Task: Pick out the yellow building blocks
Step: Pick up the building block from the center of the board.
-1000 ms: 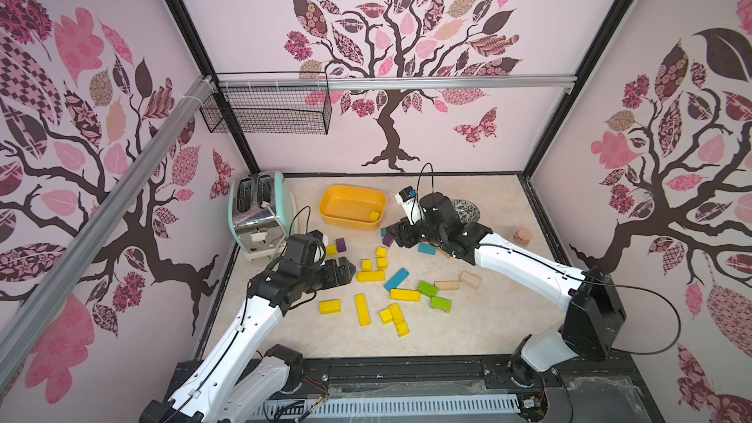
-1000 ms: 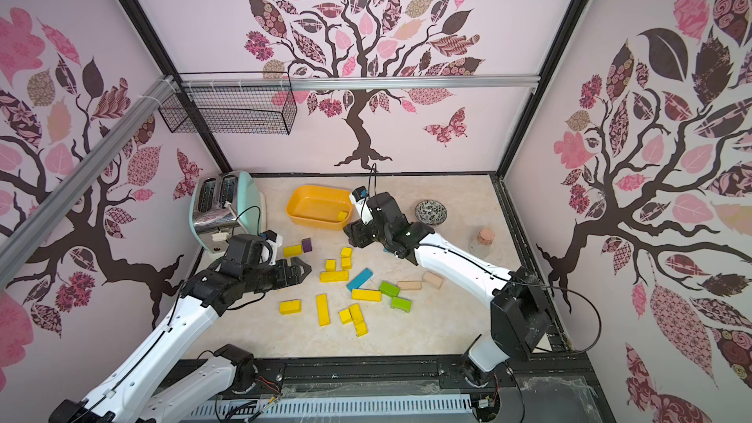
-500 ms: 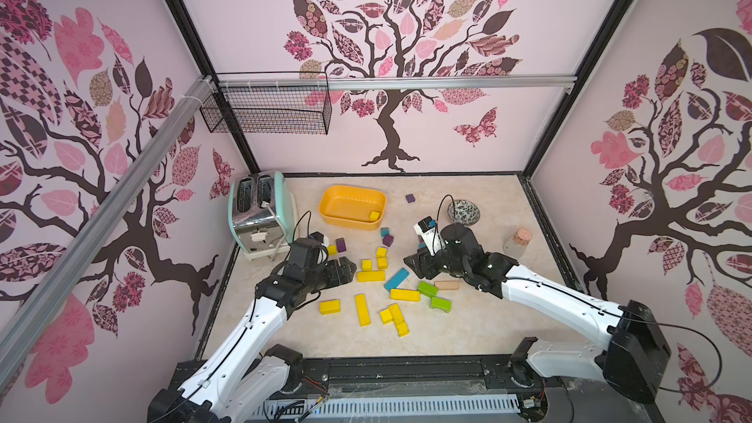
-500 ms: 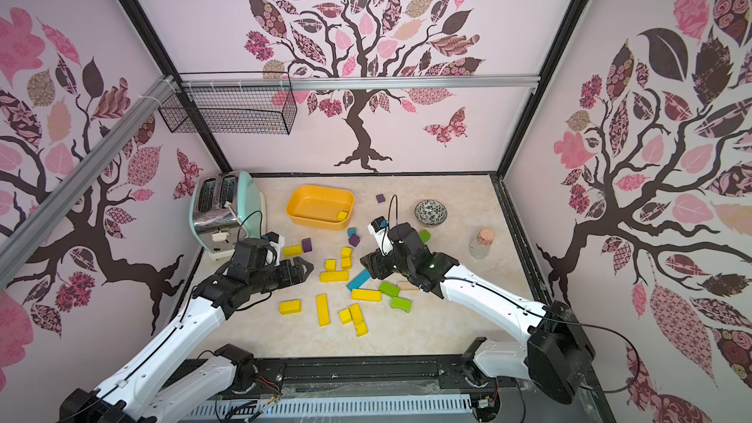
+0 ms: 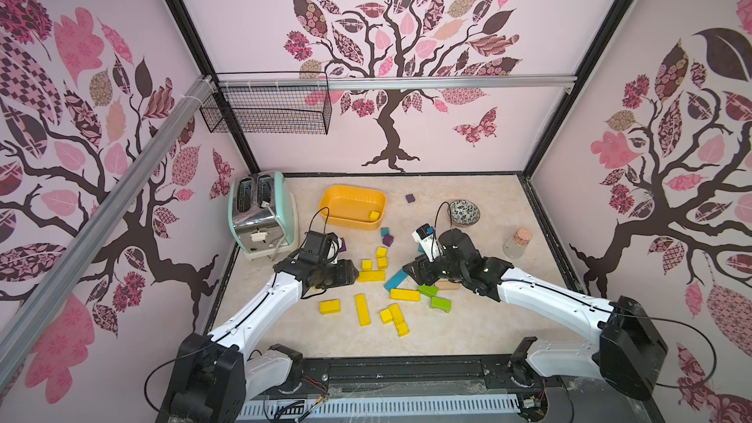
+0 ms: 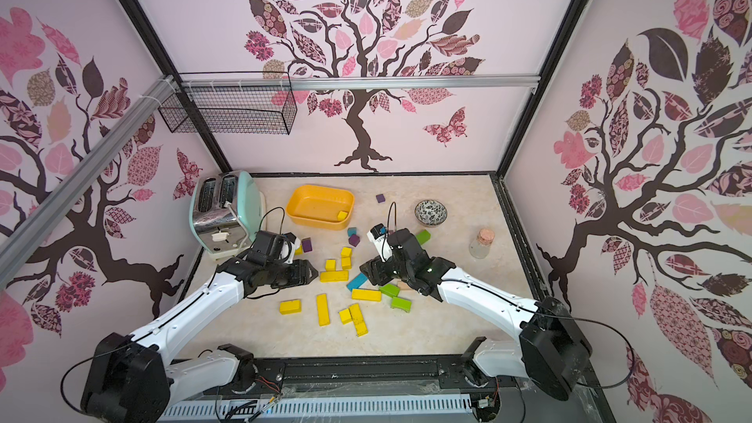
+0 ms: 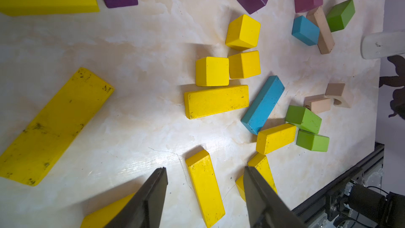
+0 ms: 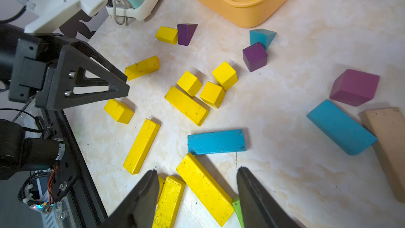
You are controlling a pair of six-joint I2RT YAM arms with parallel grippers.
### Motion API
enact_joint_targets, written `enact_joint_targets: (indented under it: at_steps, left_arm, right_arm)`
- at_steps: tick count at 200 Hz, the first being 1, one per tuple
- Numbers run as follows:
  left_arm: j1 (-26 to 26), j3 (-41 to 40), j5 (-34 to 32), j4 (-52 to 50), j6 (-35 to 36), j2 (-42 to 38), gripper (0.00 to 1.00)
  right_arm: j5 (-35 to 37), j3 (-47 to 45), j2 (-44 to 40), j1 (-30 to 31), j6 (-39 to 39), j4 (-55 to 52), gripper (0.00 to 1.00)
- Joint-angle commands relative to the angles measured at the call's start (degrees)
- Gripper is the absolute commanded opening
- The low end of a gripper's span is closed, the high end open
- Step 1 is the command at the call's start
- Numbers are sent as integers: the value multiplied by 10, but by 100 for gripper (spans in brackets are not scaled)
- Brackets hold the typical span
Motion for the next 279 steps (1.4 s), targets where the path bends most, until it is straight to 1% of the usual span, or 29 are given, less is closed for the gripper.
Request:
enact_joint_targets:
  at_steps: [1, 34, 77, 119, 138, 154, 181, 194, 202, 212, 223, 244, 265, 279]
  left_arm:
    - [-5, 22, 6, 20, 7, 22, 62]
    - [-6, 40, -32, 22, 18, 43, 68]
    - [-17, 51, -62, 61, 20, 82, 68]
    - [-33, 74, -103, 85, 26, 129, 68]
    - [-42, 87, -109, 92, 17, 145, 68]
    - [-56, 90, -123, 104, 23, 158, 68]
    - [-64, 110, -124, 95, 34, 201, 68]
    - [-66, 119, -124, 91, 39, 221, 67]
    - [-66, 123, -118, 90, 42, 232, 63]
    - [-67, 129, -116, 86, 45, 244, 62]
    - [-68, 133, -113, 86, 49, 253, 58]
    - [-68, 136, -120, 85, 52, 261, 55]
    - [-69, 137, -129, 81, 57, 262, 46]
    - [-69, 138, -133, 78, 58, 261, 43]
  right_arm:
    - [-11, 15, 25, 4, 12, 29, 62]
    - [-1, 32, 69, 4, -5, 39, 62]
    - [-7, 34, 103, 4, -8, 68, 62]
    - [-27, 21, 95, 4, -2, 87, 63]
    - [-25, 38, 104, 4, -4, 69, 64]
    - [-19, 49, 112, 4, -12, 52, 64]
    - [-2, 51, 127, 4, -18, 48, 65]
    - [5, 54, 134, 3, -19, 45, 65]
    - [7, 58, 138, 3, -21, 41, 65]
    - [11, 62, 142, 3, -25, 39, 65]
    - [14, 65, 145, 3, -26, 38, 65]
    - [20, 66, 147, 3, -29, 37, 65]
    - [24, 65, 147, 3, -32, 34, 65]
    - [25, 63, 145, 3, -33, 34, 65]
